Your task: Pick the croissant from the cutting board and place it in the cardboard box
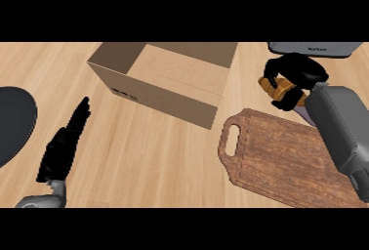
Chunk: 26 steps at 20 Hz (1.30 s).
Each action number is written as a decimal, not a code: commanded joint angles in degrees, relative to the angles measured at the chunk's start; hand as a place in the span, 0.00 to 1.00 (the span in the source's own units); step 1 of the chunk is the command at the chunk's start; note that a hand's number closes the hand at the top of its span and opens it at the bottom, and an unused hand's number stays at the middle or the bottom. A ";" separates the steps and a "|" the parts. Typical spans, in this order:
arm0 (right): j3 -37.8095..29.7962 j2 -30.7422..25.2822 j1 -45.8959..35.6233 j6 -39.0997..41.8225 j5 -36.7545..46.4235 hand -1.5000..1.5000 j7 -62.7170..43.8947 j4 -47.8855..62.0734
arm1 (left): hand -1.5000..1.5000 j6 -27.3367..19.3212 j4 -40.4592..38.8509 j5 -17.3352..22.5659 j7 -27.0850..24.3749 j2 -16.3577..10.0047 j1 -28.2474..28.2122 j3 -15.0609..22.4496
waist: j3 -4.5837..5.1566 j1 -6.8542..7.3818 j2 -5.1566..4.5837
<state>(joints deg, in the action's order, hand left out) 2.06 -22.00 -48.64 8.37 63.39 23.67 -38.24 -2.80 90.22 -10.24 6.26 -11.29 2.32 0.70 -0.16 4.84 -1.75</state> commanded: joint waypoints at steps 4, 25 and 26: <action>-3.97 0.37 -12.21 -8.95 0.73 1.00 2.35 13.34 | 0.50 -1.10 -3.75 -1.26 -1.13 0.92 1.84 -0.08 | 0.06 -0.85 0.19; -17.18 8.98 -31.38 7.18 -18.42 1.00 13.16 19.52 | 0.50 -0.03 1.45 -0.69 -2.68 0.37 -5.37 -1.23 | 0.18 -2.11 1.14; -16.62 10.89 -30.51 4.46 -18.07 1.00 13.81 18.72 | 0.50 0.58 -1.25 -0.33 0.60 -0.83 -0.01 -2.78 | 0.17 -2.88 1.14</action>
<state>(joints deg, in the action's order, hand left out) -15.03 -14.78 -77.10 15.36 45.06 39.46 -20.35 -2.57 89.82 -10.44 5.72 -11.52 0.49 -1.32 0.00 2.18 -0.52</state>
